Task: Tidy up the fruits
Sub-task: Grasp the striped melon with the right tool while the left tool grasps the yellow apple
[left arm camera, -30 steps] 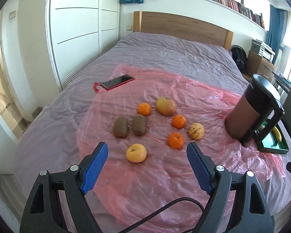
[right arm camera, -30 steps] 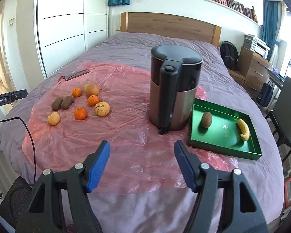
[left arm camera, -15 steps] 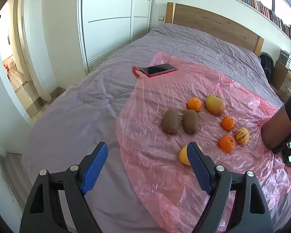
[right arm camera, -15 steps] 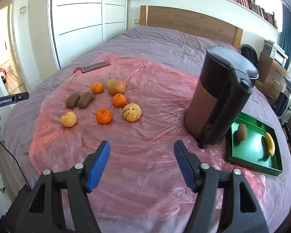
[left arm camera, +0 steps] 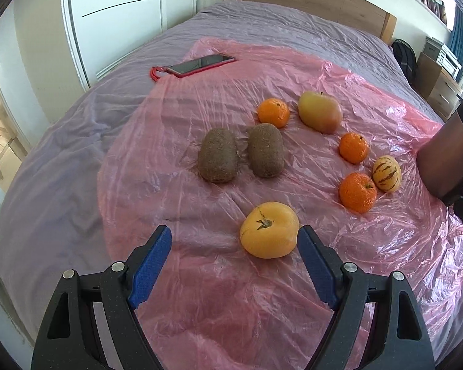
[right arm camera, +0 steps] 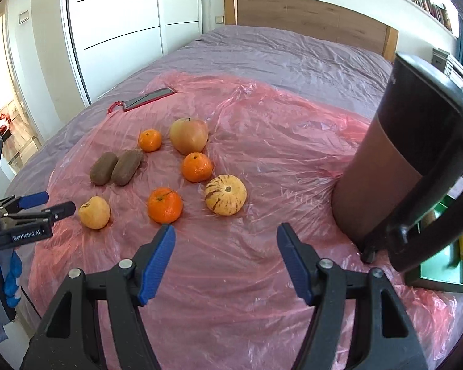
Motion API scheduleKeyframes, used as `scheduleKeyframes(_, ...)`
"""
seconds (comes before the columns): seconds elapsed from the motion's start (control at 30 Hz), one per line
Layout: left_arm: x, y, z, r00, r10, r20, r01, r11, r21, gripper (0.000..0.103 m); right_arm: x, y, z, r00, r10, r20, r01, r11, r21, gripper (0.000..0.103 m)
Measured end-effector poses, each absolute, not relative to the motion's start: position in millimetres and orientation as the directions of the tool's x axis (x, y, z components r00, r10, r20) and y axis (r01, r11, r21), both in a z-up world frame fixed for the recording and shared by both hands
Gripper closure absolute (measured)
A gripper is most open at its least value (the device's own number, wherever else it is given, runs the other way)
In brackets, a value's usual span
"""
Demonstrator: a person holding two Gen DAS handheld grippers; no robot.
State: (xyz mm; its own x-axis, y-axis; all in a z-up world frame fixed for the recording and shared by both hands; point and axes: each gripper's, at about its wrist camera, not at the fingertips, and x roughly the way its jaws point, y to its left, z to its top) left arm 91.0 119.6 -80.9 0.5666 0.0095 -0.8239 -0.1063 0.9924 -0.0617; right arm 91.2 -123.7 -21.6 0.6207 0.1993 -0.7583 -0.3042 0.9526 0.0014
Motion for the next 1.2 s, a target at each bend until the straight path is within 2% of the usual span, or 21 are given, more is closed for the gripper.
scheduleKeyframes(0.67,124,113,-126,0.501,-0.120,-0.857,-0.034,0.987,-0.158,0.025,172,-112,-87,0.558,0.198,-0.806,-0.201,0.974,0.100,0.006)
scheduleKeyframes(0.73,126,112,-128,0.498,-0.130,-0.857,-0.024,0.986,-0.163,0.031,175,-111,-90,0.555,0.198,-0.808,-0.194,0.975,0.105,0.006)
scheduleKeyframes(1.0,129,110,-133,0.481,-0.147,-0.864,-0.005,0.985,-0.170,0.039,187,-103,-100,0.530,0.220,-0.819,-0.180,0.973,0.145,0.006)
scheduleKeyframes(1.1,131,107,-134,0.477,-0.147,-0.867,0.007,0.987,-0.164,0.046,190,-99,-104,0.522,0.223,-0.823,-0.174,0.973,0.153,0.006)
scheduleKeyframes(1.17,132,105,-135,0.472,-0.141,-0.870,0.016,0.988,-0.151,0.049,193,-99,-107,0.520,0.221,-0.825,-0.168,0.973,0.155,0.012)
scheduleKeyframes(1.2,132,104,-135,0.471,-0.140,-0.871,0.022,0.989,-0.147,0.052,194,-99,-108,0.519,0.215,-0.828,-0.165,0.975,0.150,0.022)
